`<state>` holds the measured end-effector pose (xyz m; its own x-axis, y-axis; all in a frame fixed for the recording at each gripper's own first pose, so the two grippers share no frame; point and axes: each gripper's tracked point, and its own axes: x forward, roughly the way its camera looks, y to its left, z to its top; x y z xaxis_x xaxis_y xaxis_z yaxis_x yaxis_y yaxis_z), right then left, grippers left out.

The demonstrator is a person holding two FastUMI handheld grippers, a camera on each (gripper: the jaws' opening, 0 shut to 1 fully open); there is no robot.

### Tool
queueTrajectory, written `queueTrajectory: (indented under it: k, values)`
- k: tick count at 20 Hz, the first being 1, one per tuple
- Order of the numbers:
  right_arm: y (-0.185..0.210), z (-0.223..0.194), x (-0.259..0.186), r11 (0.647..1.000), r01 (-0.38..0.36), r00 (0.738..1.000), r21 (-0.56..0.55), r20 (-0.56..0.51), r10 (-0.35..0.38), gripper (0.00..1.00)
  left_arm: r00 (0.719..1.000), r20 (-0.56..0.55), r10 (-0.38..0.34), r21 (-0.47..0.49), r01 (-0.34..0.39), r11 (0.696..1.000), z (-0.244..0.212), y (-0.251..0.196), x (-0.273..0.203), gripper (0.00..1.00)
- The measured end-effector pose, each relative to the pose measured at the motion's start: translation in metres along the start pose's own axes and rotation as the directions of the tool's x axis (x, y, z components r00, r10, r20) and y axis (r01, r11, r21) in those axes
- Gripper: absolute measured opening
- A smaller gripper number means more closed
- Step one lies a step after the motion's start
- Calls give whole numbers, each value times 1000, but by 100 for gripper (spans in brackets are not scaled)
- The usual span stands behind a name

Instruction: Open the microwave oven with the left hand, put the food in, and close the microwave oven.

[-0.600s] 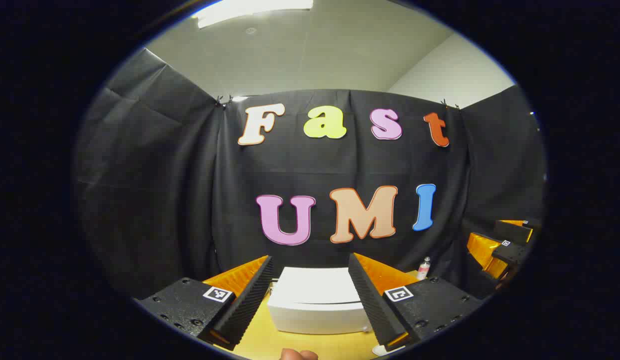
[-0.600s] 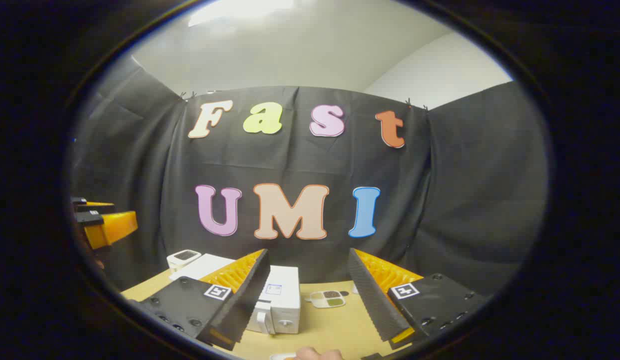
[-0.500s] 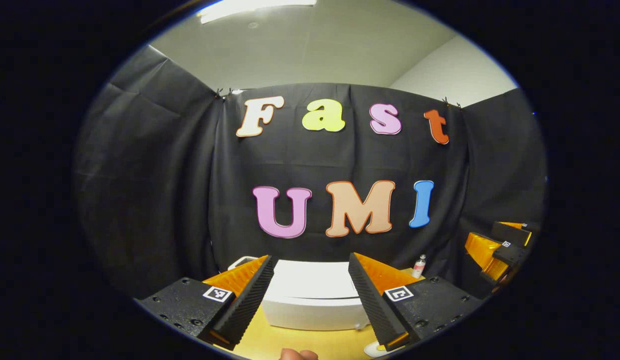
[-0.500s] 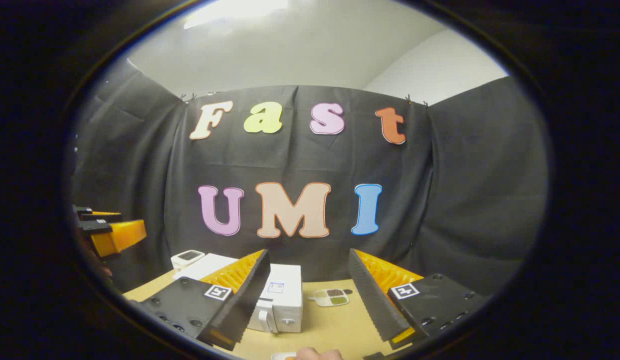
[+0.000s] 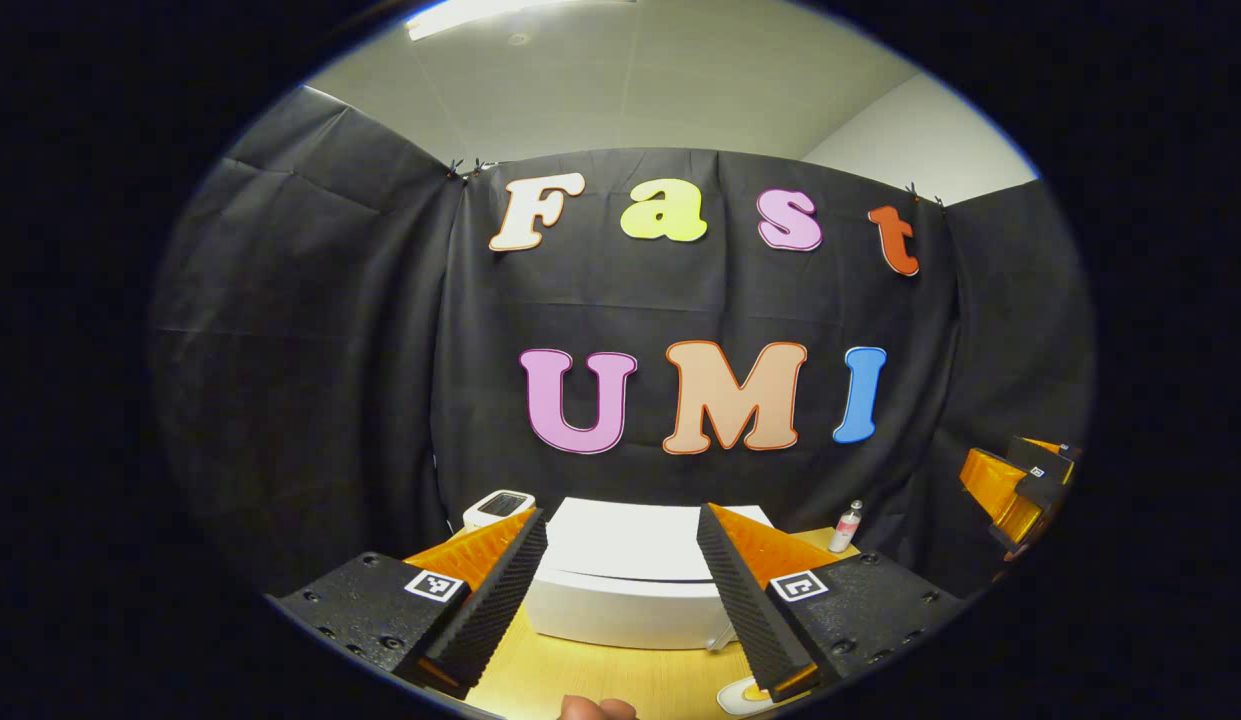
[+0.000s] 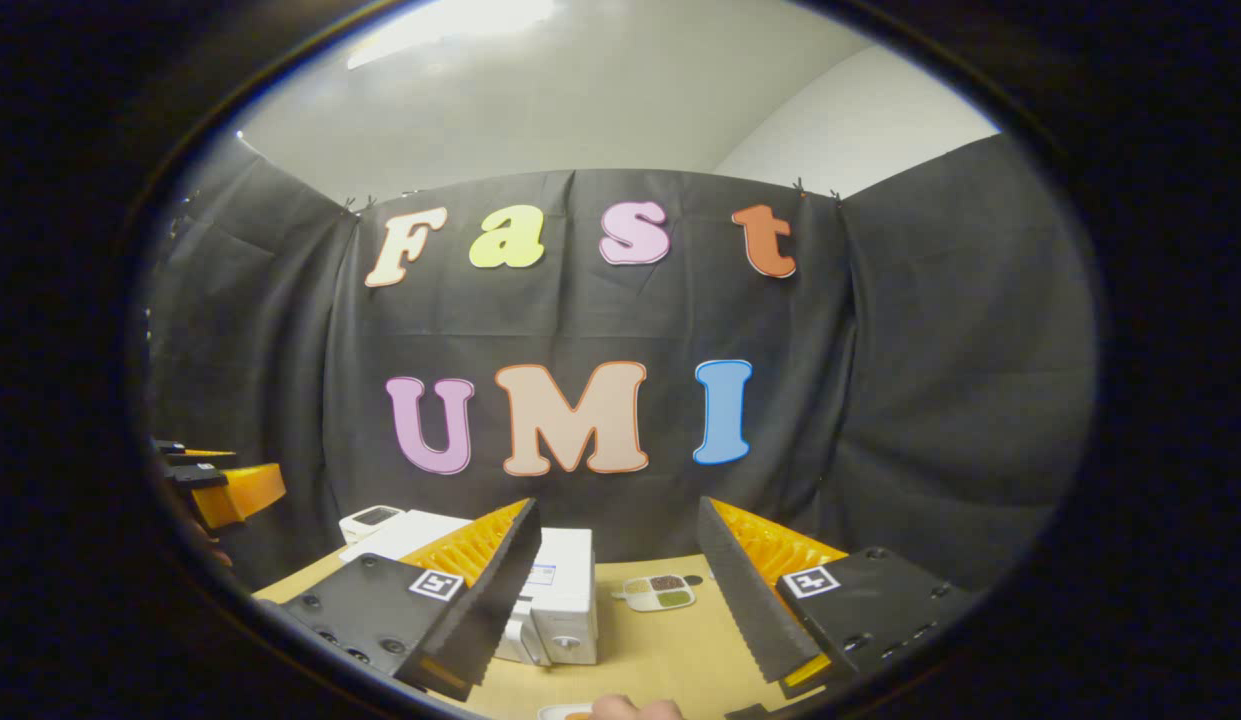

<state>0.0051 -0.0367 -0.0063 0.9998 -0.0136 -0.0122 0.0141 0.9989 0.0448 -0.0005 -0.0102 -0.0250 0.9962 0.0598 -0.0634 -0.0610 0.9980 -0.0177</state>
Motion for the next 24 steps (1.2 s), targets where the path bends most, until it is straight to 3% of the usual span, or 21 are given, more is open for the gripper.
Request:
queueTrajectory:
  k: [11,14,24]
  values:
    - [-1,5,-4,1000,9,1000,-14,30,-9,96,999,23,-26,28,25,999,5,-9,3,96]
    - [6,8,-6,1000,-19,999,12,37,19,96,999,23,-31,28,30,999,5,-10,2,96]
    - [4,16,-8,999,-31,996,32,80,29,96,999,-3,-38,9,38,999,-20,-13,11,93]
